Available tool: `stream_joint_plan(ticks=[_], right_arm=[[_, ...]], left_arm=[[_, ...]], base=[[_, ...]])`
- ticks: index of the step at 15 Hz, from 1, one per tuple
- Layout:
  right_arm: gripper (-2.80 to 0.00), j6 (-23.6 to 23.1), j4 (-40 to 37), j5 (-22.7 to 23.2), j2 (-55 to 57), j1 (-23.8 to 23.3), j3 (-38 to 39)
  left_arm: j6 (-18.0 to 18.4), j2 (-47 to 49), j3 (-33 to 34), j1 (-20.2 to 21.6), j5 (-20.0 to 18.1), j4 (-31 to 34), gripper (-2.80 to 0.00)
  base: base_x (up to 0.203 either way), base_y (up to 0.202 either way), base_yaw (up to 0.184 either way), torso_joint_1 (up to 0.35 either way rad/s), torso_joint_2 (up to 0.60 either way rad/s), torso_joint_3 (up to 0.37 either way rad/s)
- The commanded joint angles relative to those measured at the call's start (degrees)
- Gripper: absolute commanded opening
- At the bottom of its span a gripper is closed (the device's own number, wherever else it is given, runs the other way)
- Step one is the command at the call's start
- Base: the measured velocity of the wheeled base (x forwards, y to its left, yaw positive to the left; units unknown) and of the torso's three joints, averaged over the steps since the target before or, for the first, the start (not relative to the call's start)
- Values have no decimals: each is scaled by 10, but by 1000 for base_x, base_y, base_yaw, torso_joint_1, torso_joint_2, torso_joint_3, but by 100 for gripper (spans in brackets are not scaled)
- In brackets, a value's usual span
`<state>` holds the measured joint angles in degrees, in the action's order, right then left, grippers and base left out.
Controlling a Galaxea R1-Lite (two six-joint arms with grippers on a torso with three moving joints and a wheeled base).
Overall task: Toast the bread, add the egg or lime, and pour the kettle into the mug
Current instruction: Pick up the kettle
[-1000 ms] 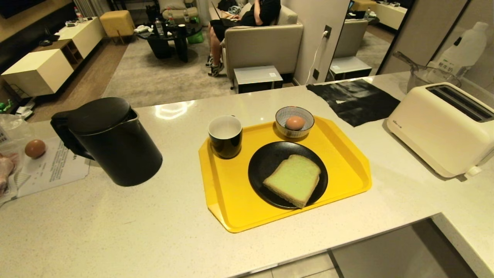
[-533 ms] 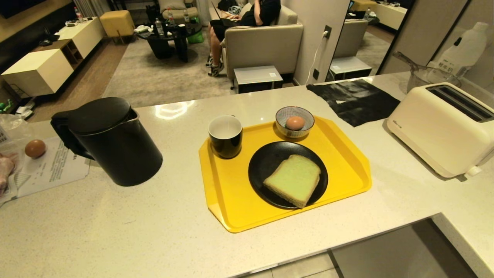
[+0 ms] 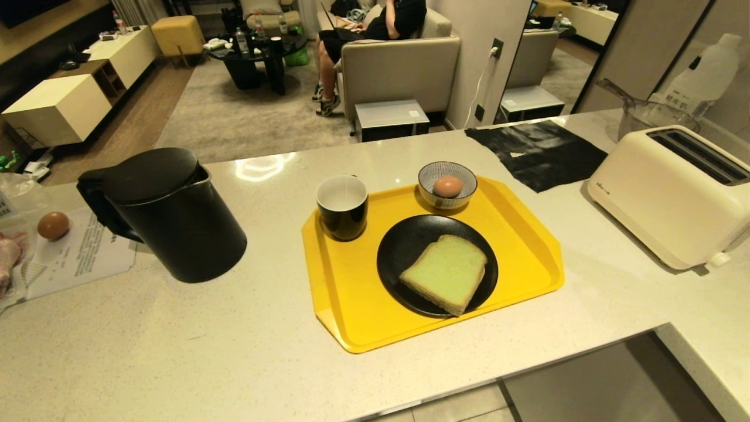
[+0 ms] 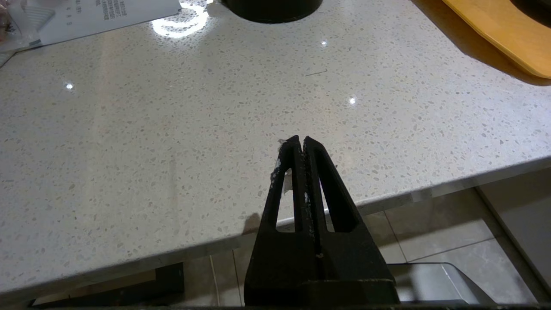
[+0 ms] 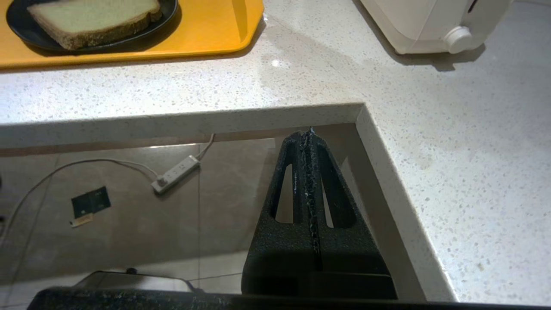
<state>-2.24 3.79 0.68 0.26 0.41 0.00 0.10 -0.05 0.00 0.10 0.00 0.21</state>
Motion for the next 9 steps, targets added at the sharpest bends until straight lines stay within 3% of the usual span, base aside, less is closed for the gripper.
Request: stream_joint_plan(ticks=[1, 9], right_arm=[[-280, 2, 0, 0, -1, 0, 13], [-280, 6, 3, 0, -1, 0, 15]], left_arm=[[0, 0, 0, 0, 0, 0, -280], [0, 0, 0, 1, 0, 0, -280]], base=[[0, 0, 0, 0, 0, 0], [0, 0, 0, 0, 0, 0]])
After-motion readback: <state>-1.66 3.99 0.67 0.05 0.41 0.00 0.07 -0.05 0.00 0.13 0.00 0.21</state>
